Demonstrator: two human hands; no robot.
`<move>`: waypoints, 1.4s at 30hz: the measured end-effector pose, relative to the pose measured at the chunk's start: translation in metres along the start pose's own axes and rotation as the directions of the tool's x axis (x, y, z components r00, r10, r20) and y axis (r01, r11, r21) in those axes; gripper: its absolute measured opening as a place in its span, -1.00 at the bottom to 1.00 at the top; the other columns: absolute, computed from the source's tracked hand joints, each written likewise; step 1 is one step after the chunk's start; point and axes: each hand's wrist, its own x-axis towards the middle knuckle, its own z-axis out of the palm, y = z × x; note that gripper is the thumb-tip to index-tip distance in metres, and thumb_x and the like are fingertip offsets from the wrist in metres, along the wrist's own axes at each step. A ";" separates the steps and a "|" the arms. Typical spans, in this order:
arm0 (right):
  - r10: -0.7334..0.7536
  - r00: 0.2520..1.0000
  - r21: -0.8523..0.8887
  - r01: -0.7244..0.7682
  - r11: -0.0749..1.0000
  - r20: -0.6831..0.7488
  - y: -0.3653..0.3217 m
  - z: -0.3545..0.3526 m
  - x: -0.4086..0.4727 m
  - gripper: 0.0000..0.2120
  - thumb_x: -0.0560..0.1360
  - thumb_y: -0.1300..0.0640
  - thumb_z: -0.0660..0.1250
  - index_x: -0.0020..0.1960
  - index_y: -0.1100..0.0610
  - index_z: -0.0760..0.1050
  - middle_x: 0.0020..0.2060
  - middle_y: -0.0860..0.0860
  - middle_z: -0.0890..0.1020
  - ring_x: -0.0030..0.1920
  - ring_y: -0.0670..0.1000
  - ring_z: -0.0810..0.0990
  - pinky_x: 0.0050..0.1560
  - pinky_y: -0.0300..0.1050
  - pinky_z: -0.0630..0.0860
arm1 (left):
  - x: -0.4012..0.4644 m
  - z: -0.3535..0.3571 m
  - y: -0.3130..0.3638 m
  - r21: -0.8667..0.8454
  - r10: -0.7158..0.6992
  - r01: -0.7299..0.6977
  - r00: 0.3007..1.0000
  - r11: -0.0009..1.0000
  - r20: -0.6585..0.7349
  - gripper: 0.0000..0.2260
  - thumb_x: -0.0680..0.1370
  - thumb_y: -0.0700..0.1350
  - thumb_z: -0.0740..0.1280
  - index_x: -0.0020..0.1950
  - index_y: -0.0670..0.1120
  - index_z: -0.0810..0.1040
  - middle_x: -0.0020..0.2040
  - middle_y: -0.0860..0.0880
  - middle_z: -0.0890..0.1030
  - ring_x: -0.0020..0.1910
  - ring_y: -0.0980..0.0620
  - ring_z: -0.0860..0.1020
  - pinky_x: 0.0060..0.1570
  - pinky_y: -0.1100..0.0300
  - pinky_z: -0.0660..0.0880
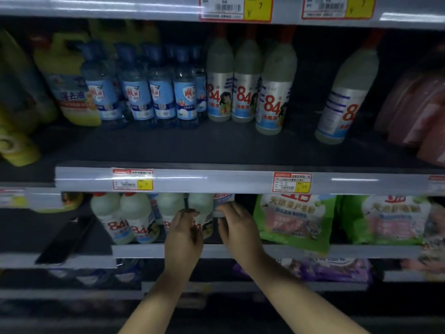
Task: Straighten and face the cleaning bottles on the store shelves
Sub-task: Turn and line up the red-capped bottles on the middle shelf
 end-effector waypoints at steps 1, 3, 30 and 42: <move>0.052 0.998 0.015 -0.053 0.998 0.044 0.003 0.007 0.003 -0.80 0.39 0.24 0.22 0.02 0.14 0.47 -0.12 0.11 0.61 -0.14 0.11 0.61 -0.23 -0.08 0.56 | 0.002 0.001 -0.004 0.000 -0.029 0.029 1.000 1.000 0.008 -0.69 0.36 -0.44 0.29 0.08 -0.24 0.52 0.07 -0.20 0.54 -0.01 -0.21 0.55 -0.11 0.18 0.46; 0.162 0.976 0.074 -0.174 0.982 0.142 0.008 0.021 0.010 -0.69 0.41 0.24 0.31 0.16 0.17 0.46 0.06 0.13 0.59 0.06 0.14 0.58 -0.04 -0.01 0.56 | 0.006 0.002 -0.007 0.001 -0.052 0.052 0.999 0.999 0.017 -0.68 0.39 -0.41 0.29 0.13 -0.24 0.50 0.09 -0.20 0.53 0.03 -0.20 0.53 -0.07 0.16 0.45; 0.332 0.835 0.237 -0.464 0.853 0.439 -0.022 0.021 0.020 -0.40 0.30 0.15 0.52 0.27 0.12 0.34 0.20 0.07 0.54 0.20 0.04 0.51 0.06 -0.27 0.37 | -0.010 0.001 0.001 -0.265 -0.254 0.269 0.963 0.926 0.087 -0.55 0.33 -0.22 0.48 0.14 -0.01 0.39 0.04 -0.03 0.58 -0.02 -0.01 0.58 -0.06 0.00 0.57; 0.184 0.887 0.191 -0.286 0.939 0.423 -0.080 -0.045 0.031 -0.47 0.30 0.07 0.50 0.19 0.02 0.36 0.09 -0.01 0.58 0.08 0.06 0.55 -0.05 -0.15 0.46 | -0.015 -0.074 0.035 -0.268 -0.147 0.135 0.989 0.954 -0.028 -0.55 0.28 -0.21 0.52 -0.12 0.20 0.35 -0.15 0.09 0.55 -0.13 0.03 0.56 -0.15 0.14 0.52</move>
